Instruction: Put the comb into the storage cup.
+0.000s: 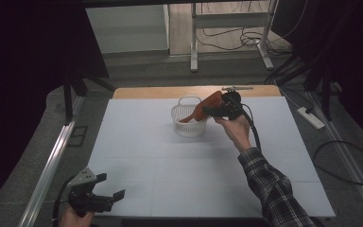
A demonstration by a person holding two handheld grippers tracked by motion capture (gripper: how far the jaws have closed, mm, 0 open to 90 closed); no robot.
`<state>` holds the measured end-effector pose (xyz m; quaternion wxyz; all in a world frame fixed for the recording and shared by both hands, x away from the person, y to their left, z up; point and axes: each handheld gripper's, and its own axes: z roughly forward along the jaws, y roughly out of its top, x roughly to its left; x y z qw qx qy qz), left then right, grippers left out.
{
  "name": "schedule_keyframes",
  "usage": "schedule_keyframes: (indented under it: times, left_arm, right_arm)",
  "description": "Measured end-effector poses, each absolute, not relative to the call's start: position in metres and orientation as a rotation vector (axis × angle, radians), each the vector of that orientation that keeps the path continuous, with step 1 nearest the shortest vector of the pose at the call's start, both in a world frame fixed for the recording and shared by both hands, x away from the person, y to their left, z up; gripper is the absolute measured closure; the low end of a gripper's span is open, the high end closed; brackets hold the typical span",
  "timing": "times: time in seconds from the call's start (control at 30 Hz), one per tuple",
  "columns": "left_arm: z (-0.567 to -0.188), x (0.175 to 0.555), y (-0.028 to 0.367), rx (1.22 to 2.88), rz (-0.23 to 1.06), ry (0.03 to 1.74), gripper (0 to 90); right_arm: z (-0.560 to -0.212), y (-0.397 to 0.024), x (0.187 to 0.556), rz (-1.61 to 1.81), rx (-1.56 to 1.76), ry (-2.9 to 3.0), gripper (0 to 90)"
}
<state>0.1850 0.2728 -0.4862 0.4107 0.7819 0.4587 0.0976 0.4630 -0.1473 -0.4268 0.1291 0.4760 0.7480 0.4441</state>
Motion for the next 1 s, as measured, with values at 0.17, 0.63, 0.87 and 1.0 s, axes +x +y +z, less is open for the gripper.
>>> schedule_keyframes:
  times: [0.17, 0.63, 0.87, 1.0]
  left_arm:
    - [-0.486, 0.185, 0.274, 1.961, 0.244, 1.159, 1.2]
    - [-0.486, 0.185, 0.273, 1.967, 0.246, 1.154, 1.5]
    - [-0.486, 0.185, 0.273, 1.967, 0.245, 1.155, 1.4]
    - [-0.486, 0.185, 0.273, 1.967, 0.245, 1.155, 1.4]
  right_arm:
    - [-0.426, -0.147, 0.459, 1.259, 1.322, 2.236, 11.6]
    - [-0.429, -0.153, 0.448, 1.266, 1.258, 2.305, 3.7]
    - [-0.429, -0.155, 0.441, 1.284, 1.222, 2.318, 2.4]
    - [-0.430, -0.155, 0.438, 1.257, 1.196, 2.331, 2.0]
